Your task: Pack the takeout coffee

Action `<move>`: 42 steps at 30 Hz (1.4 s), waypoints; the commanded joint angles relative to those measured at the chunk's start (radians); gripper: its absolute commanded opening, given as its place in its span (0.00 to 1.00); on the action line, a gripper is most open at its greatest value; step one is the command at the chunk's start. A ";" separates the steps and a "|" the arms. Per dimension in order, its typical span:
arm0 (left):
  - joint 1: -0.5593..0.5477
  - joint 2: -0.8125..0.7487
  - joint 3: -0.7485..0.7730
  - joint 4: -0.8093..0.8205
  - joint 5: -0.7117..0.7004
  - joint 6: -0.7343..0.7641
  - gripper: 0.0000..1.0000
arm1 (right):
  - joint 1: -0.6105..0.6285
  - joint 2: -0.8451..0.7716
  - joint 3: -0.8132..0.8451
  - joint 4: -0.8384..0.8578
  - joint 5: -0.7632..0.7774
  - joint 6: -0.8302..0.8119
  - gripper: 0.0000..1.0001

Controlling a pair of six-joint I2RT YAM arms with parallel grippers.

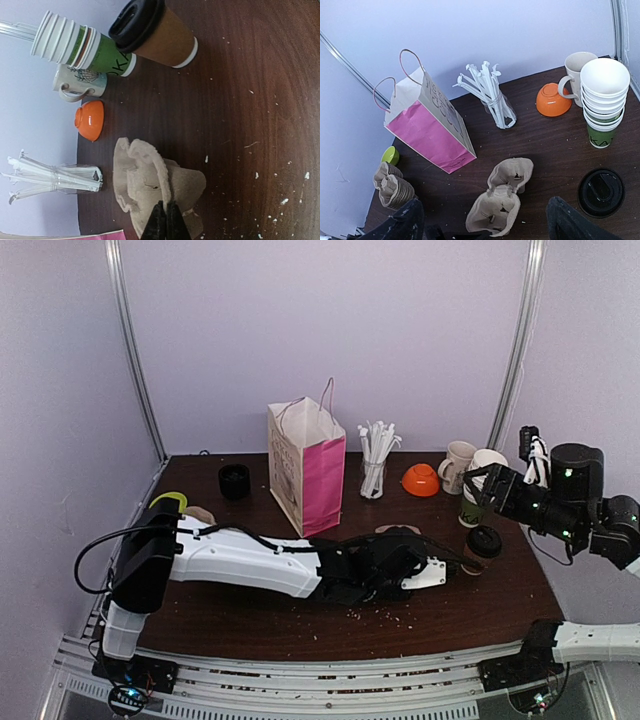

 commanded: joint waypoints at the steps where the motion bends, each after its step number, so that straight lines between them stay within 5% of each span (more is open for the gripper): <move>1: -0.005 -0.026 -0.032 0.083 0.071 -0.029 0.09 | -0.004 0.002 0.034 -0.036 0.029 -0.025 0.87; 6: -0.014 -0.089 -0.076 0.029 0.075 -0.068 0.65 | -0.004 0.020 0.032 -0.009 0.013 -0.027 0.87; 14: -0.011 -0.428 -0.321 -0.051 0.050 -0.291 0.98 | -0.005 0.041 0.012 0.047 -0.032 -0.021 0.88; 21: 0.109 -0.547 -0.434 -0.153 -0.017 -0.843 0.82 | -0.006 0.044 -0.025 0.094 -0.059 0.004 0.88; 27: 0.243 -0.425 -0.351 -0.286 0.007 -1.233 0.41 | -0.006 0.038 -0.055 0.124 -0.095 0.035 0.88; 42: 0.424 -0.407 -0.566 -0.247 -0.054 -1.467 0.38 | -0.006 0.089 -0.062 0.184 -0.179 0.019 0.89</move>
